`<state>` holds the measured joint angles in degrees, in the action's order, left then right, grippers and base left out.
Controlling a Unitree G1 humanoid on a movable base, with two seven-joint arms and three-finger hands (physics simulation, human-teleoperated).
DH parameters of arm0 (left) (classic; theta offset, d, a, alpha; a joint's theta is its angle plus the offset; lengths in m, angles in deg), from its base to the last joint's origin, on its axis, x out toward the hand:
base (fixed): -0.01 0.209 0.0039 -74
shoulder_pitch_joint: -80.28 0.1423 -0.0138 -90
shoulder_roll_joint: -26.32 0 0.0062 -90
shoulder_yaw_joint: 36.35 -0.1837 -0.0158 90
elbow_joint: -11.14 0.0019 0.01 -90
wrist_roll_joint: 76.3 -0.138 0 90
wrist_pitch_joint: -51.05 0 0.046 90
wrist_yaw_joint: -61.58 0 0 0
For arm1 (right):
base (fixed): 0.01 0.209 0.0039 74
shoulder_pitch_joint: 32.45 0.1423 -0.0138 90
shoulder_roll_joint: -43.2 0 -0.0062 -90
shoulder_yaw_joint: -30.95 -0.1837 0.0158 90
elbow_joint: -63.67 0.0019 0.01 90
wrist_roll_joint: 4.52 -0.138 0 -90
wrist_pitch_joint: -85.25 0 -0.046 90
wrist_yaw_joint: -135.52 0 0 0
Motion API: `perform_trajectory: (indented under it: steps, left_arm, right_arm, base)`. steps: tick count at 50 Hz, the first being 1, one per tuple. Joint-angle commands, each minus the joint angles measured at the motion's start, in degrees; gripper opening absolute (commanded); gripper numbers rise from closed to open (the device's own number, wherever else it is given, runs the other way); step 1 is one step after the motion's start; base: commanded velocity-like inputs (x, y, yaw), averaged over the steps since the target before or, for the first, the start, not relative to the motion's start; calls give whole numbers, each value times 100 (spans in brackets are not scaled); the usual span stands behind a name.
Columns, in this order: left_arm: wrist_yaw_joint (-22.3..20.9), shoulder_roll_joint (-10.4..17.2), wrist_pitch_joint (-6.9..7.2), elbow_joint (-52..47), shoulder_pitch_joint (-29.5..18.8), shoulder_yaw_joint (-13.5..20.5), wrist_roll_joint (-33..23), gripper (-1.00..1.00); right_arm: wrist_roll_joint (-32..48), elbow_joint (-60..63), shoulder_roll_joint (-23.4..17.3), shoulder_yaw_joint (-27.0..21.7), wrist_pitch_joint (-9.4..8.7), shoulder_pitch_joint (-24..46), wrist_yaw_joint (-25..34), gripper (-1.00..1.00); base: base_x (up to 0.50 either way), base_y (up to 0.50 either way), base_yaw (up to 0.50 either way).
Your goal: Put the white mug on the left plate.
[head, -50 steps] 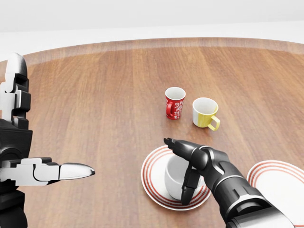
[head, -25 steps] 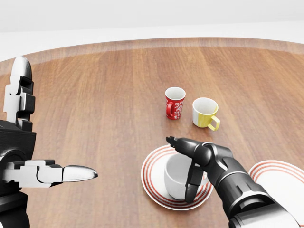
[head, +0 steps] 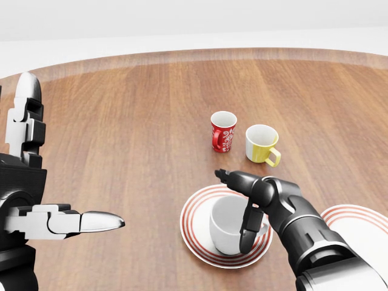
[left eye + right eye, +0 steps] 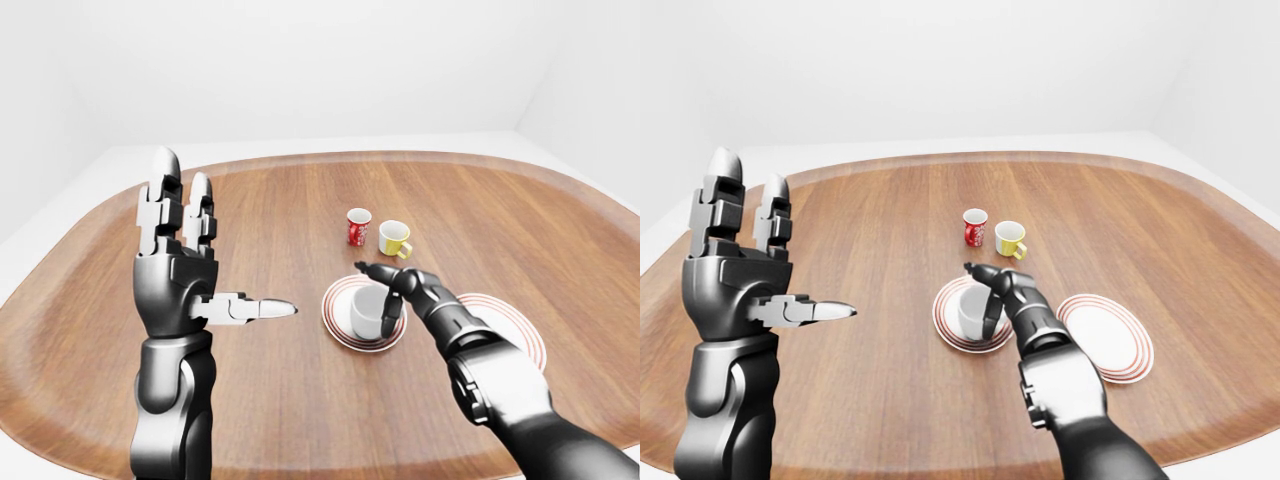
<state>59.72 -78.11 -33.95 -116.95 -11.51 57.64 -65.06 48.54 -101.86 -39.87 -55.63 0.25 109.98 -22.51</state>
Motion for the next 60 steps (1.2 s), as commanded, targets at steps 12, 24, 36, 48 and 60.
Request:
perform_trajectory:
  steps: [12, 24, 36, 48, 60]
  left_arm:
    - [-3, 3, 0, 22, -8, 6, -4, 100]
    - [-1, 4, 0, -6, -12, 7, -2, 100]
    - [5, 6, 0, -34, -25, 3, -6, 100]
    - [10, 5, 0, -50, -14, 4, -8, 100]
    - [26, 17, 0, -109, -35, 46, 25, 100]
  right_arm:
    - [-255, 659, -108, -33, 0, 91, 572, 100]
    - [-2575, 4449, 262, -422, -1000, -724, 1803, 100]
    - [-3998, 4661, 126, -591, -1000, -1159, 1803, 100]
    - [-5189, 4694, -44, -843, -1000, -1876, 1006, 100]
    - [-6687, 4451, 245, -1089, -1000, -2443, -349, 100]
  base:
    - [0, 0, 0]
    - [0, 0, 0]
    - [0, 0, 0]
    - [0, 0, 0]
    - [0, 0, 0]
